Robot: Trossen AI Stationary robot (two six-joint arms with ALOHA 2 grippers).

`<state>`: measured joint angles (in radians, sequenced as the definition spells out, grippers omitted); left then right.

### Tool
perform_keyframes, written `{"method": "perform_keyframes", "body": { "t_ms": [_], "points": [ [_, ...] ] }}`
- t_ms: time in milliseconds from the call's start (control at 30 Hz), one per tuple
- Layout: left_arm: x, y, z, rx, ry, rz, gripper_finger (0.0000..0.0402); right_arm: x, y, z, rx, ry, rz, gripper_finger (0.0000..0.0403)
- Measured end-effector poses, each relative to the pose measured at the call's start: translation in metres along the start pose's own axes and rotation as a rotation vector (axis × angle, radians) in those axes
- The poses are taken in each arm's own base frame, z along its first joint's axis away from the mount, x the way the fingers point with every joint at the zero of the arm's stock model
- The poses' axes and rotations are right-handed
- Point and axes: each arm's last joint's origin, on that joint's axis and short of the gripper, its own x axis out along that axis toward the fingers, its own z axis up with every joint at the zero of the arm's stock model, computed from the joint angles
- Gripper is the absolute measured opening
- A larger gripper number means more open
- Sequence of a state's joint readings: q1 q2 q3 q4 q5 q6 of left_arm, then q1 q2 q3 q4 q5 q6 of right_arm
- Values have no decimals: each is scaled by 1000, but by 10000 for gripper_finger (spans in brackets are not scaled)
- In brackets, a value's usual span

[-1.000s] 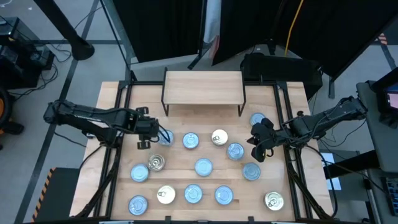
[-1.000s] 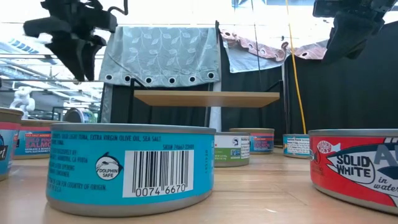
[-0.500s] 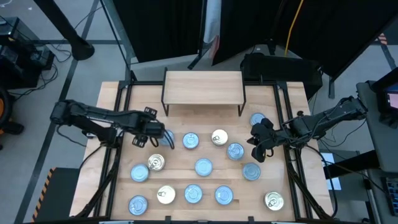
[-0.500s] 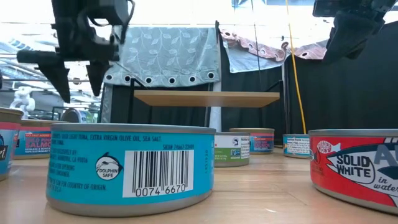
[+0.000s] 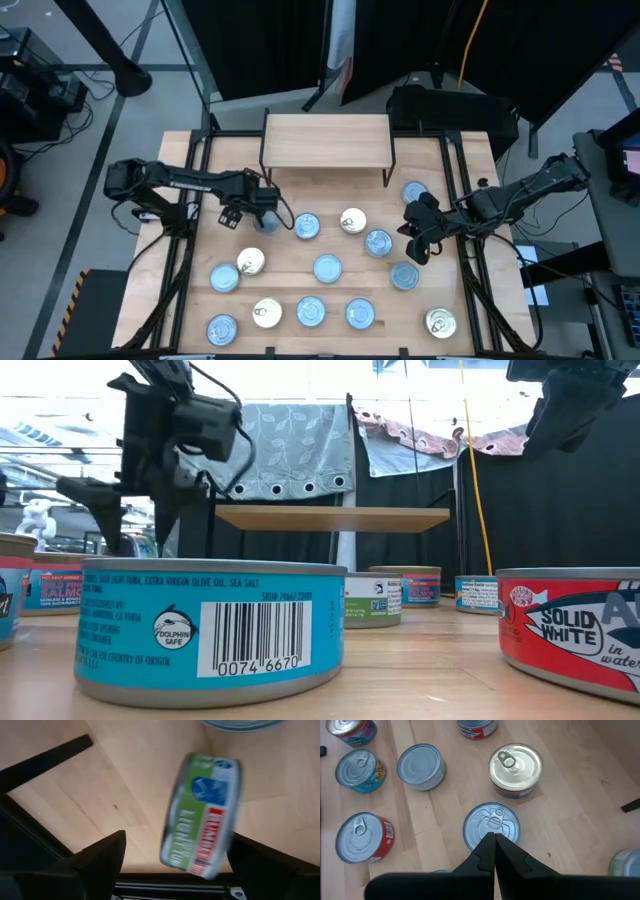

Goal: Stack canned seafood by type on shelf
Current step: Put the green tuna can on the shelf

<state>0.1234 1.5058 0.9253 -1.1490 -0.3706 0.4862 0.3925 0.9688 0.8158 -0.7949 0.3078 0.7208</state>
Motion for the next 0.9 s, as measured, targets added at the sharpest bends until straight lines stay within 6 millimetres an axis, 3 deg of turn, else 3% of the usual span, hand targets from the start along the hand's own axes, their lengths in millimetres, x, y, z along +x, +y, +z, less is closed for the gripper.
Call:
{"method": "perform_keyframes", "body": {
  "t_ms": [200, 467, 533, 733, 900],
  "points": [
    [11, 7, 1, -13, 12, -70, 300, -1, 2, -1, -10, -2, 13, 0],
    [10, 1, 6, -3, -23, -133, 154, -1, 3, -1, -11, -12, 13, 0],
    [7, -2, 6, -26, -7, -139, 138, -1, 3, 0, -9, -28, 7, 0],
    [-32, -9, 0, -204, 42, -175, 138, -2, 7, 12, -105, -209, -52, 0],
    [-92, -14, -9, -267, -175, -214, 138, -3, 28, 38, -393, -491, -24, 0]
  ]
}}
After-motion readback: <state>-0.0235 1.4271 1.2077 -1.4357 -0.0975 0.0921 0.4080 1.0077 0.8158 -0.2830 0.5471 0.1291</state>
